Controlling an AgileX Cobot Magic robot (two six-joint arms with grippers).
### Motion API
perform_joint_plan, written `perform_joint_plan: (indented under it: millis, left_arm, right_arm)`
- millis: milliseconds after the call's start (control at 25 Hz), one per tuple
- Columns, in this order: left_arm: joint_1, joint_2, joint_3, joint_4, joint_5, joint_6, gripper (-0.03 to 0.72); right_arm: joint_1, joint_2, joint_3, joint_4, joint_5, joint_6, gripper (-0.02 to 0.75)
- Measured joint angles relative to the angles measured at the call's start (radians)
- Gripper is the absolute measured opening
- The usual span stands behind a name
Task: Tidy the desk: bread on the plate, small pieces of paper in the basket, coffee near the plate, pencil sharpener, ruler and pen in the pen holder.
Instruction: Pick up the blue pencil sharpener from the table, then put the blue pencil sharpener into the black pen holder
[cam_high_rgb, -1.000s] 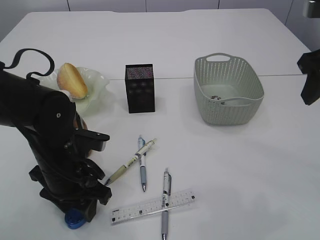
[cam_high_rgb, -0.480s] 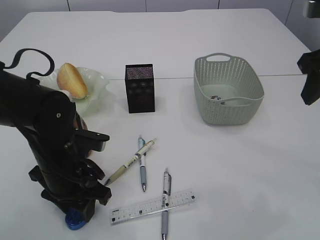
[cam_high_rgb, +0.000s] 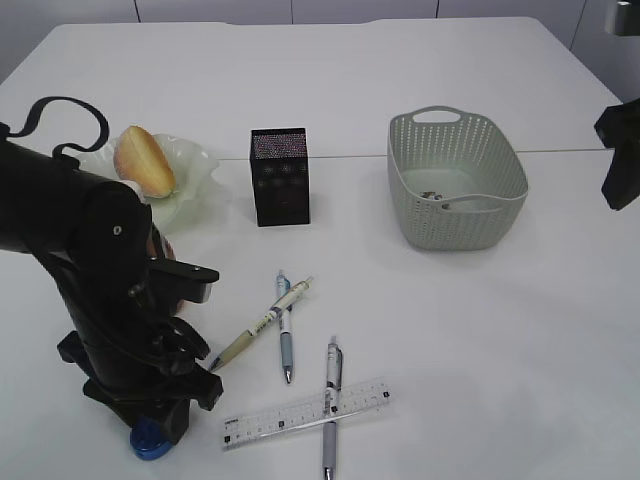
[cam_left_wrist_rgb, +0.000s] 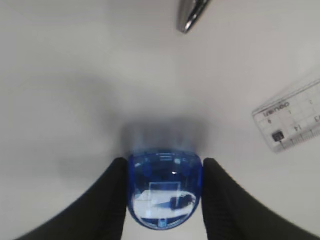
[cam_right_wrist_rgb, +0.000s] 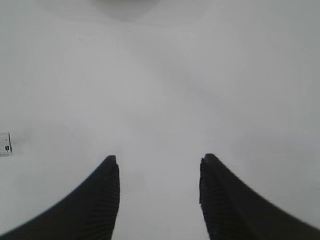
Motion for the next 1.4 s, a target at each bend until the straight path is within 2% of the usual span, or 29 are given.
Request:
perform_joint_plan:
  millis: [240, 680, 1080, 1240, 1280, 1400]
  left_arm:
    - [0.0, -0.011, 0.0, 0.0, 0.006, 0.0, 0.323]
    - [0.0, -0.191, -0.002, 0.0, -0.036, 0.0, 0.323]
    - [0.0, -0.308, -0.01, 0.012, -0.343, 0.0, 0.323]
    - [0.0, -0.308, -0.074, 0.064, -0.458, 0.0, 0.323]
    - [0.0, -0.308, -0.097, 0.082, -0.484, 0.0, 0.344]
    - [0.006, -0.288, -0.159, 0.114, -0.561, 0.0, 0.323]
  right_arm:
    - [0.0, 0.0, 0.0, 0.0, 0.0, 0.0, 0.379]
    - [0.0, 0.0, 0.0, 0.0, 0.0, 0.0, 0.38]
    - [0.0, 0.0, 0.0, 0.001, 0.0, 0.0, 0.379]
    - [0.0, 0.0, 0.0, 0.001, 0.0, 0.0, 0.38]
    - [0.0, 0.0, 0.0, 0.001, 0.0, 0.0, 0.38]
    - [0.0, 0.0, 0.0, 0.002, 0.0, 0.0, 0.38]
